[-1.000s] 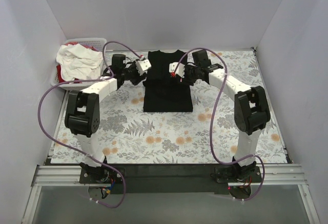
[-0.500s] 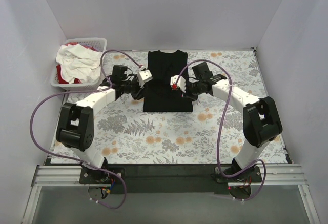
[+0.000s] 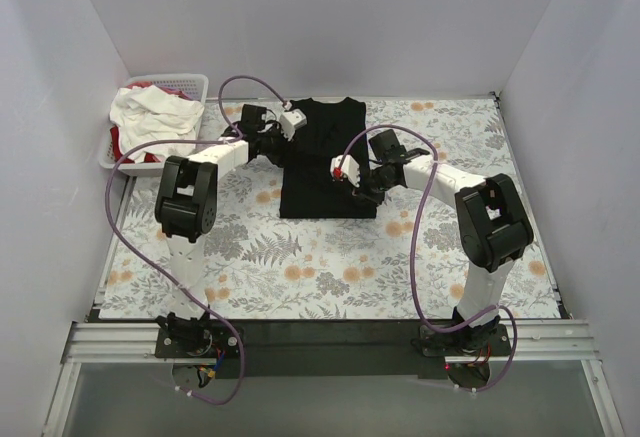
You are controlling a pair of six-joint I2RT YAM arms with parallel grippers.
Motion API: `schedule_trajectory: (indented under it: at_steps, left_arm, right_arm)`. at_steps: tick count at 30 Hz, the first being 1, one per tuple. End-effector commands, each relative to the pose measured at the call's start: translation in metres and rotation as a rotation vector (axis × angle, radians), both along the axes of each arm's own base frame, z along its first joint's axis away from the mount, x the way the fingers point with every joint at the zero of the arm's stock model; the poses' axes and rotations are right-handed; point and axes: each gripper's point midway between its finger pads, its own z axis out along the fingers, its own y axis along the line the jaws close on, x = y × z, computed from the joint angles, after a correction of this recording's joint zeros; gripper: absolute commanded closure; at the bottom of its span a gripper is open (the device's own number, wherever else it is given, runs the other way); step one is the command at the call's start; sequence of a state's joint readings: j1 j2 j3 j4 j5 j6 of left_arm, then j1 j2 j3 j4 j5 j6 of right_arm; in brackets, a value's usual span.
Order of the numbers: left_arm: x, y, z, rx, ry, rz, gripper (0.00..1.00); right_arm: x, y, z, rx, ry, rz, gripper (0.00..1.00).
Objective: Fold and stack the t-shirts
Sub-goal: Fold the tshirt
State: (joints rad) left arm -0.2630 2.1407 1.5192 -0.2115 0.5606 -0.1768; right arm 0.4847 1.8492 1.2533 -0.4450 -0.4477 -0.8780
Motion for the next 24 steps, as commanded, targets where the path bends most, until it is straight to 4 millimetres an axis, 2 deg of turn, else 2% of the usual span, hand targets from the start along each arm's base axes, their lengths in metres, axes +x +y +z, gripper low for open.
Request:
schedule_trajectory:
  at_steps: [1, 2, 4, 5, 8, 9, 11, 12, 13, 15, 16, 17, 18, 19, 20, 22, 23, 24]
  left_arm:
    - [0.028, -0.002, 0.023, -0.008, -0.073, 0.031, 0.71]
    - [0.033, -0.002, 0.013, 0.003, -0.063, 0.038, 0.71]
    - [0.046, -0.001, 0.012, 0.017, -0.086, 0.047, 0.71]
    - [0.049, 0.002, 0.005, 0.03, -0.081, 0.058, 0.71]
    - [0.056, 0.0, 0.019, 0.004, -0.102, 0.06, 0.68]
    - [0.056, -0.002, 0.037, -0.02, -0.123, 0.053, 0.67]
    - [0.048, 0.0, 0.057, -0.063, -0.121, 0.047, 0.61]
    - [0.036, -0.005, 0.091, -0.111, -0.159, -0.003, 0.6]
    - [0.02, -0.002, 0.087, -0.111, -0.134, -0.023, 0.56]
    - [-0.003, -0.001, 0.105, -0.139, -0.144, -0.072, 0.53]
    - [-0.023, 0.0, 0.121, -0.149, -0.149, -0.098, 0.51]
    - [-0.042, 0.004, 0.111, -0.133, -0.131, -0.131, 0.5]
    - [-0.058, 0.004, 0.108, -0.141, -0.114, -0.16, 0.49]
    - [-0.075, 0.006, 0.118, -0.143, -0.122, -0.177, 0.47]
    - [-0.095, 0.009, 0.1, -0.135, -0.076, -0.198, 0.43]
    - [-0.127, 0.009, 0.095, -0.138, -0.055, -0.286, 0.32]
    - [-0.144, 0.012, 0.075, -0.123, -0.024, -0.31, 0.26]
    - [-0.15, 0.011, 0.069, -0.113, -0.016, -0.317, 0.25]
  right_arm:
    - [-0.001, -0.001, -0.005, 0.001, 0.004, -0.005, 0.71]
    - [-0.001, -0.002, -0.007, -0.004, 0.005, -0.004, 0.71]
    - [-0.002, -0.004, -0.013, -0.018, 0.009, -0.005, 0.7]
    - [-0.002, -0.005, -0.014, -0.022, 0.007, -0.007, 0.7]
    - [-0.001, -0.005, -0.011, -0.019, 0.004, -0.011, 0.69]
    - [-0.001, -0.005, -0.009, -0.018, -0.002, -0.012, 0.67]
    - [0.0, -0.006, 0.002, -0.005, -0.025, -0.011, 0.65]
    - [0.0, -0.006, 0.006, 0.005, -0.03, -0.007, 0.63]
    - [-0.001, -0.007, 0.015, 0.019, -0.042, -0.006, 0.62]
    - [-0.004, -0.009, 0.022, 0.026, -0.054, -0.002, 0.57]
    - [-0.007, -0.009, 0.031, 0.039, -0.063, 0.001, 0.57]
    - [-0.01, -0.01, 0.034, 0.045, -0.064, 0.008, 0.56]
    - [-0.014, -0.011, 0.036, 0.045, -0.062, 0.016, 0.55]
    - [-0.016, -0.011, 0.042, 0.054, -0.075, 0.023, 0.55]
    - [-0.019, -0.011, 0.043, 0.057, -0.071, 0.032, 0.55]
    - [-0.024, -0.012, 0.039, 0.035, -0.076, 0.053, 0.52]
    - [-0.025, -0.012, 0.037, 0.028, -0.078, 0.06, 0.51]
    - [-0.027, -0.012, 0.033, 0.02, -0.074, 0.066, 0.49]
